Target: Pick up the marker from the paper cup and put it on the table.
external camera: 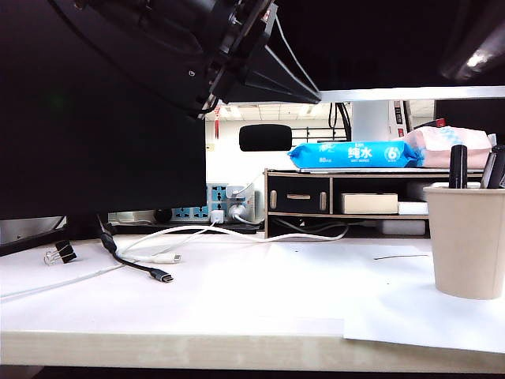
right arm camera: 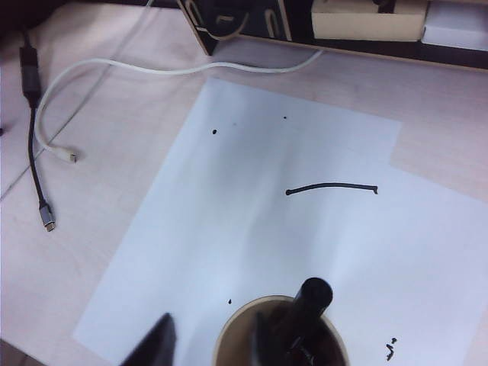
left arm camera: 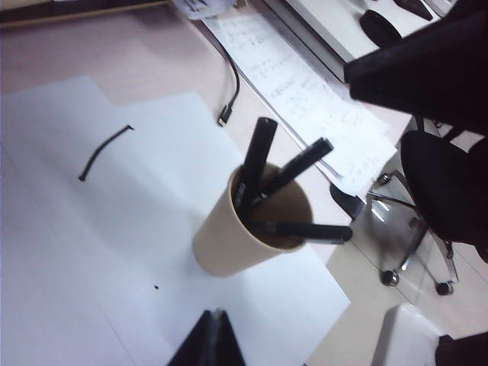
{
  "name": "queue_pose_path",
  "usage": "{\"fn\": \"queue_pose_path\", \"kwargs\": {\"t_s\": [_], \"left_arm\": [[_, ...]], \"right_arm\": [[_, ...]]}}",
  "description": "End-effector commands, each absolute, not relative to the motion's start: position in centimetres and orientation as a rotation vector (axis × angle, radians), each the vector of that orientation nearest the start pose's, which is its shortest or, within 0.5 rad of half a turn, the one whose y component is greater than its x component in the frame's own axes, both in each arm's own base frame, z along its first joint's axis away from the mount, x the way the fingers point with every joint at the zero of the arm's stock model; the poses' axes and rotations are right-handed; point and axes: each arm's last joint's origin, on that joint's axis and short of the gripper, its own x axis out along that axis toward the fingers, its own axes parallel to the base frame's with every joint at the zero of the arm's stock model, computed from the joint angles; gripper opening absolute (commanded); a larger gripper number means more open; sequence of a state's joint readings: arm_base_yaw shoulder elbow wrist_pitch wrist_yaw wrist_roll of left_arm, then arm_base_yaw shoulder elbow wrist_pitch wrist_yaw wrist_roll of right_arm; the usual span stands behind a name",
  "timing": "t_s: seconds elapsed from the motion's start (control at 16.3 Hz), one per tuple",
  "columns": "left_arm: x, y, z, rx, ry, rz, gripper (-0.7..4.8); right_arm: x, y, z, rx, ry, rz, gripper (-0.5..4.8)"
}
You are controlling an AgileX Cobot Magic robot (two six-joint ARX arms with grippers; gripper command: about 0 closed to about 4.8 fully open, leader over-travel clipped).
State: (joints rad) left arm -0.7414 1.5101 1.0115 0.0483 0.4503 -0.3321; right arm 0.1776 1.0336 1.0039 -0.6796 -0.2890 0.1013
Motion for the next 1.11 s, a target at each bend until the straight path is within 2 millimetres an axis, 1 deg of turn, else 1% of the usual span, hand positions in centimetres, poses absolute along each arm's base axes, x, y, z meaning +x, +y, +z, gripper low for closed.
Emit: {"fn": "queue_pose_path", "kwargs": {"t_s": [0.06, 0.25, 0.37, 0.49, 0.55, 0.62, 0.68, 0.86, 1.11], "left_arm": [[23.7, -23.4, 26.5, -0.21, 0.631, -1.074, -0.05], [23.7, -23.4, 26.6, -0.21, 0.628, -1.075, -0.05], [23.8, -23.4, 26.6, -0.211, 0.622, -1.076, -0.05], [23.8, -23.4, 26.6, -0.211, 0.621, -1.077, -0.05], [23.8, -23.4, 26.6, -0.212, 0.622, -1.077, -0.05], [23.8, -23.4, 26.6, -0.211, 0.622, -1.077, -0.05], [23.8, -23.4, 26.6, -0.211, 0.622, -1.077, -0.05], [23.8, -23.4, 26.6, -0.211, 0.621, -1.077, -0.05], [23.8, -23.4, 26.6, -0.202, 0.616, -1.08, -0.05]], "right_arm": [[20.0, 4.4, 32.3, 0.123, 0.732, 0.401, 1.08], [20.2, 4.4, 32.0, 0.088, 0.748, 0.381, 1.09], [20.8, 4.5, 31.5, 0.081, 0.776, 0.386, 1.21], [21.8, 4.7, 30.4, 0.078, 0.829, 0.383, 1.27], [22.5, 4.8, 29.8, 0.079, 0.855, 0.381, 1.5], [22.8, 4.9, 29.6, 0.079, 0.863, 0.382, 1.61], [23.1, 5.0, 29.3, 0.079, 0.868, 0.381, 1.62], [23.7, 5.1, 29.0, 0.074, 0.868, 0.371, 1.62], [24.0, 5.0, 28.9, 0.054, 0.86, 0.328, 1.62]]}}
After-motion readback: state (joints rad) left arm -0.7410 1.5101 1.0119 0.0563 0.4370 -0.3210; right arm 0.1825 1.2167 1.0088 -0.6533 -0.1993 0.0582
